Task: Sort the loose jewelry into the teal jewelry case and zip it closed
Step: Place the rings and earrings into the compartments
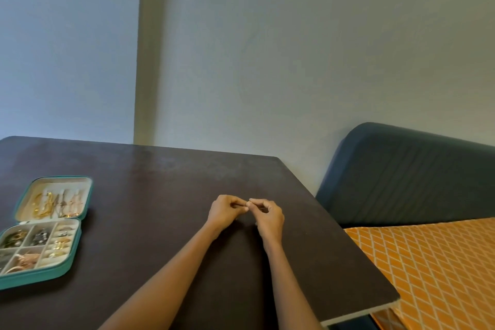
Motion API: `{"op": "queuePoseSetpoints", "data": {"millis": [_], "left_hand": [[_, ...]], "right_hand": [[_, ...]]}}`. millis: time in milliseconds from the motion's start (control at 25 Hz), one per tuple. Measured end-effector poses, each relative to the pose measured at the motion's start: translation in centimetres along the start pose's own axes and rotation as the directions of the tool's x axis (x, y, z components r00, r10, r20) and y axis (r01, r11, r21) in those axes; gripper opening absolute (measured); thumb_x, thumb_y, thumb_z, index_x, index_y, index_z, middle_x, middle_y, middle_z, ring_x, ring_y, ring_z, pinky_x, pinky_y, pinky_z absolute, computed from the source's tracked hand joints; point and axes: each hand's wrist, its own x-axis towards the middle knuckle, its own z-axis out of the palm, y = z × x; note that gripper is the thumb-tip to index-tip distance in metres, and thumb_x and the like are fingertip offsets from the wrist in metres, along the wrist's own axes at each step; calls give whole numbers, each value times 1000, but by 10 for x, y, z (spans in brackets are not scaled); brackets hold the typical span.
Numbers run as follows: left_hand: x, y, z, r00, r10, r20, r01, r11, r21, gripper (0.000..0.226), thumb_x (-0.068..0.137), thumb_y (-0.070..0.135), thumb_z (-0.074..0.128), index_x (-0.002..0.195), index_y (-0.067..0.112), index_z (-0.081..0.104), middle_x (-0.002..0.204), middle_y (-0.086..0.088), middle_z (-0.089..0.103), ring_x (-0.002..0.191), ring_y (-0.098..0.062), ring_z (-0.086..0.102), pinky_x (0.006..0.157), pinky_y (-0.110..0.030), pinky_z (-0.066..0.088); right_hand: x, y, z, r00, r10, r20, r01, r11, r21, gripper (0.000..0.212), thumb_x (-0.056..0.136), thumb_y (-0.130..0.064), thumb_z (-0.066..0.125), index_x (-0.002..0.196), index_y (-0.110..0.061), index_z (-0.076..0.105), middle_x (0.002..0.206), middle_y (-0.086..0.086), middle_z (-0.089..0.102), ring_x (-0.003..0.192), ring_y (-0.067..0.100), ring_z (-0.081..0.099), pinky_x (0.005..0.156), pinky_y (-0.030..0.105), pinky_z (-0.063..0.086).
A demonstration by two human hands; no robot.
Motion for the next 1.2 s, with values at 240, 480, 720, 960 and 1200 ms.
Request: {"op": "queuePoseSetpoints", "data": {"millis": [240,480,720,960,1200], "left_hand": [[-16,6,-21,998,-57,-1,56,986,-159,5,85,16,68,88,16,72,80,2,70,61,-7,56,50,-14,44],[-40,5,-60,999,-48,-3,47,992,-114,10,83,16,69,90,11,74,74,5,67,50,-4,48,45,-11,38],[-69,8,-128,997,-44,-67,37,995,-98,8,85,18,67,86,13,72,62,2,61,45,-7,42,40,-15,36],[-121,-8,-224,988,-14,-151,13,1000,-11,9,83,28,70,77,21,69,55,4,59,43,-4,45,42,-15,36],[-168,-39,-280,971,-64,-229,60,998,-23,9,82,21,70,80,13,71,75,1,67,70,-10,63,66,-17,51]], "right_hand": [[-9,-5,-2,982,-72,172,60,995,74,18,87,-16,67,100,-26,73,98,-14,71,92,2,65,70,20,54],[-39,-20,7,950,-140,279,103,984,145,15,80,-12,74,92,-21,75,89,-9,74,85,1,67,70,18,52],[-63,-61,55,918,-262,299,216,960,177,17,77,-14,76,93,-20,74,89,-5,74,85,6,68,74,20,54],[-106,-106,133,837,-446,317,382,891,246,13,82,-17,72,95,-16,73,86,-6,72,78,2,66,68,15,52],[-146,-128,186,778,-399,485,284,913,294,17,82,-15,72,99,-12,74,89,2,74,76,11,68,69,25,57]]}}
